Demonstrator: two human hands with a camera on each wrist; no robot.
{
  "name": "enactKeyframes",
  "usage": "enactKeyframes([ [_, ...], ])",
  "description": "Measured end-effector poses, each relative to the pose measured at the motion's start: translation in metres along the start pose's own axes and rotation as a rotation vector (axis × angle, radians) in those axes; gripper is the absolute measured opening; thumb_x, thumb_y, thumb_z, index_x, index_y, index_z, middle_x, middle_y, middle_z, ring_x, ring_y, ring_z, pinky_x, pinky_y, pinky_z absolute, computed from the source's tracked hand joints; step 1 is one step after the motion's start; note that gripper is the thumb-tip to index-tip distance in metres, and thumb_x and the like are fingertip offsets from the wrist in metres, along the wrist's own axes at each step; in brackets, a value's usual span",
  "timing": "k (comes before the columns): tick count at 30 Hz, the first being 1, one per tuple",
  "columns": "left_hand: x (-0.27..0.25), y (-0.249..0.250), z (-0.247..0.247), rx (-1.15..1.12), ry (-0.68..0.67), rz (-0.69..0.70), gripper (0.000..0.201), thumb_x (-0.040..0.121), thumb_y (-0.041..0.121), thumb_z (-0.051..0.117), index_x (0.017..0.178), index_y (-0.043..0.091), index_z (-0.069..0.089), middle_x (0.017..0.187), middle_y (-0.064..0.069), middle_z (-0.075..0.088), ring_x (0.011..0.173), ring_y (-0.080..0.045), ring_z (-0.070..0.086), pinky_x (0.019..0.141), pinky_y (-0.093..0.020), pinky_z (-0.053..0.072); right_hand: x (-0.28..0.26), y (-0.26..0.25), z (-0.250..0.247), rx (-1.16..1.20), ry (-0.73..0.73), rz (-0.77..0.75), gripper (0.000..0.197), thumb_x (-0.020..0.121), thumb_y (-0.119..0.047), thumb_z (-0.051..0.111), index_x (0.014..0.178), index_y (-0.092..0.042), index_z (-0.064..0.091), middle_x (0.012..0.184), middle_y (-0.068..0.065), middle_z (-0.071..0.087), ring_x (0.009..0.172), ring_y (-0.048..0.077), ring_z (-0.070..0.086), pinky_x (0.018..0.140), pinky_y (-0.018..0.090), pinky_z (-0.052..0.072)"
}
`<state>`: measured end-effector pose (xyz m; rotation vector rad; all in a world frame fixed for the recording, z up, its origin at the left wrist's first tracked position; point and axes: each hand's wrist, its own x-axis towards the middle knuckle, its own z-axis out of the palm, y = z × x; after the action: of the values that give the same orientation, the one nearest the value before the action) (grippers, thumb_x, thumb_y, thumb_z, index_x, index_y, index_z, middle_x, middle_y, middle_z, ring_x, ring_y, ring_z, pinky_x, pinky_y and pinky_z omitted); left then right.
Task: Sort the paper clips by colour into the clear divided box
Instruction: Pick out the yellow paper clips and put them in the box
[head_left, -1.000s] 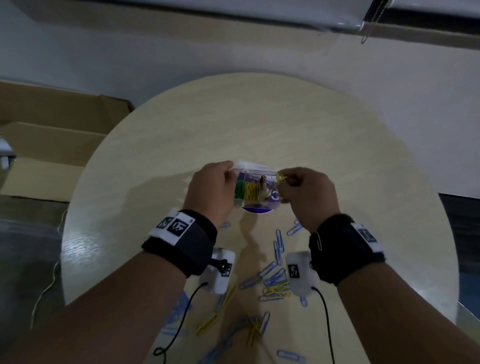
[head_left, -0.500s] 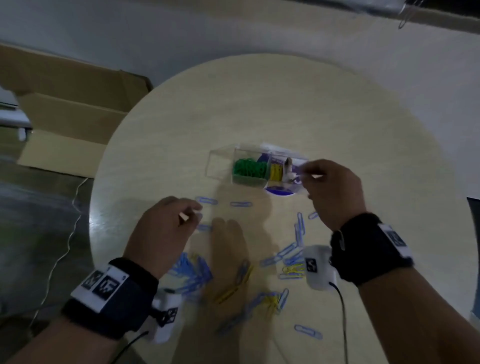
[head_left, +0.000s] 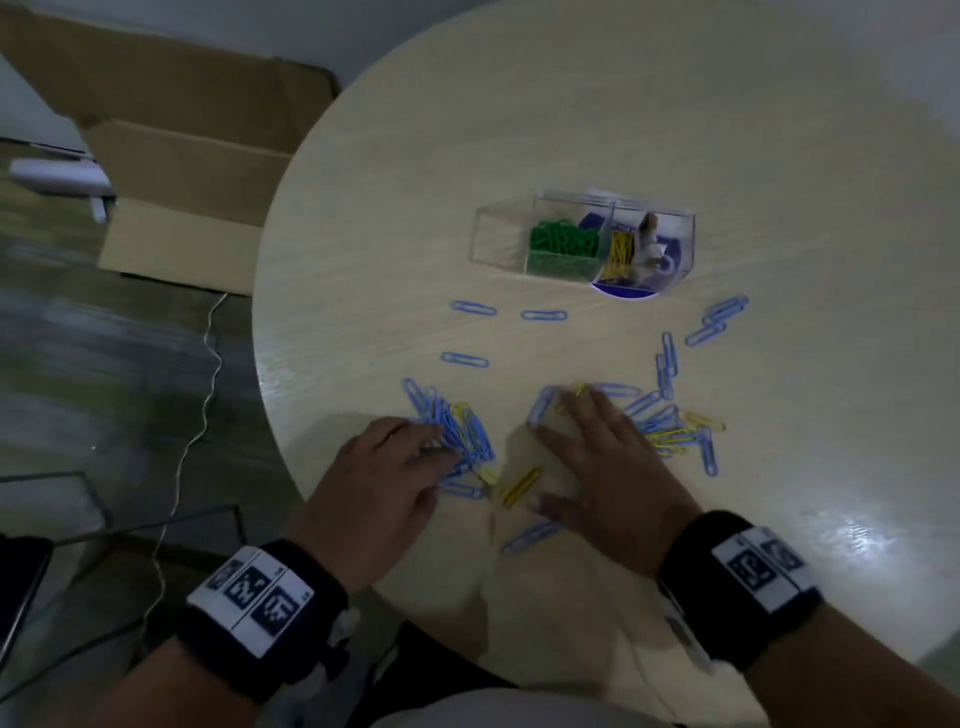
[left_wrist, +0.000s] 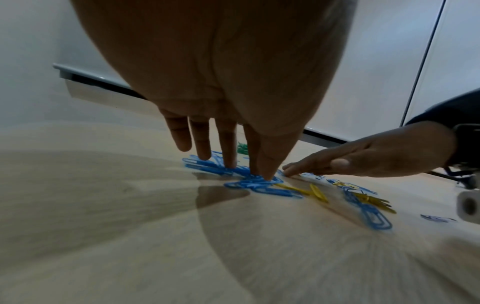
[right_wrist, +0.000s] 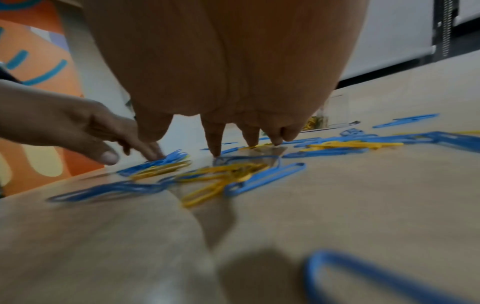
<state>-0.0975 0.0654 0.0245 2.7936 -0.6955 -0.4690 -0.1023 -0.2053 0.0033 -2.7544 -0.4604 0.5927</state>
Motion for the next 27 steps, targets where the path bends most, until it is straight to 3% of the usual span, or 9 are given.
enactKeyframes([
  [3, -0.002, -0.004, -0.004, -0.014, 0.081, -0.018, 0.028, 0.079, 0.035, 0.056, 0.105, 0.035, 0.068, 0.113, 0.010, 0.061, 0.108, -0.022, 0.052, 0.083, -0.040, 0.047, 0.020, 0.009, -0.013, -0.014, 0.031, 0.109, 0.080, 0.074, -0.080, 0.027, 0.142, -0.039, 0.032, 0.160, 0.007, 0.009, 0.146, 0.033, 0.002, 0.116, 0.049, 0.016],
  [5, -0.001, -0.008, -0.006, -0.038, 0.164, -0.045, 0.028, 0.083, 0.033, 0.053, 0.107, 0.032, 0.068, 0.111, 0.008, 0.062, 0.105, -0.023, 0.053, 0.082, -0.041, 0.047, 0.027, 0.007, -0.023, 0.009, 0.142, 0.120, 0.073, 0.079, -0.073, 0.032, 0.137, -0.030, 0.045, 0.156, 0.008, 0.023, 0.144, 0.036, 0.014, 0.115, 0.050, 0.020],
  [8, 0.007, -0.014, -0.004, 0.008, 0.161, 0.025, 0.038, 0.086, 0.024, 0.046, 0.120, 0.029, 0.063, 0.130, 0.007, 0.058, 0.114, -0.026, 0.050, 0.086, -0.042, 0.046, 0.031, -0.012, -0.022, -0.007, 0.304, -0.089, 0.041, 0.087, -0.048, 0.049, 0.120, -0.027, 0.062, 0.137, -0.001, 0.054, 0.127, 0.036, 0.044, 0.102, 0.048, 0.038],
  [10, 0.012, -0.018, 0.001, 0.079, 0.123, 0.080, 0.041, 0.086, 0.023, 0.045, 0.123, 0.030, 0.061, 0.140, 0.011, 0.053, 0.120, -0.027, 0.049, 0.086, -0.041, 0.045, 0.029, -0.031, -0.011, -0.055, 0.270, -0.224, 0.036, 0.085, -0.040, 0.051, 0.116, -0.027, 0.064, 0.126, -0.007, 0.062, 0.122, 0.033, 0.050, 0.096, 0.044, 0.044],
  [14, 0.019, -0.025, 0.003, 0.093, 0.136, 0.050, 0.039, 0.085, 0.024, 0.048, 0.121, 0.033, 0.061, 0.137, 0.016, 0.055, 0.122, -0.025, 0.049, 0.088, -0.041, 0.045, 0.021, -0.037, -0.001, -0.122, 0.145, -0.174, 0.048, 0.081, -0.049, 0.049, 0.122, -0.026, 0.060, 0.132, -0.009, 0.057, 0.125, 0.033, 0.047, 0.097, 0.043, 0.044],
  [21, 0.038, -0.027, -0.003, -0.006, 0.245, 0.014, 0.029, 0.079, 0.022, 0.051, 0.102, 0.029, 0.067, 0.125, 0.011, 0.062, 0.115, -0.023, 0.050, 0.086, -0.039, 0.045, 0.020, -0.011, -0.009, -0.048, 0.289, 0.013, 0.039, 0.085, -0.045, 0.049, 0.113, -0.023, 0.064, 0.131, -0.003, 0.058, 0.126, 0.033, 0.045, 0.099, 0.045, 0.042],
  [24, 0.045, -0.024, -0.005, 0.029, 0.277, 0.052, 0.025, 0.080, 0.022, 0.054, 0.098, 0.026, 0.070, 0.108, 0.009, 0.066, 0.103, -0.024, 0.052, 0.080, -0.038, 0.045, 0.022, -0.016, -0.014, 0.025, 0.348, -0.003, 0.033, 0.085, -0.040, 0.052, 0.112, -0.025, 0.065, 0.124, 0.001, 0.060, 0.119, 0.031, 0.048, 0.095, 0.045, 0.043],
  [27, 0.050, -0.024, -0.004, 0.060, 0.284, 0.063, 0.024, 0.082, 0.026, 0.052, 0.096, 0.025, 0.072, 0.099, 0.010, 0.066, 0.097, -0.024, 0.051, 0.077, -0.037, 0.044, 0.023, -0.027, -0.014, -0.021, 0.271, -0.057, 0.036, 0.082, -0.045, 0.055, 0.111, -0.027, 0.066, 0.124, 0.000, 0.058, 0.119, 0.031, 0.047, 0.096, 0.043, 0.042],
])
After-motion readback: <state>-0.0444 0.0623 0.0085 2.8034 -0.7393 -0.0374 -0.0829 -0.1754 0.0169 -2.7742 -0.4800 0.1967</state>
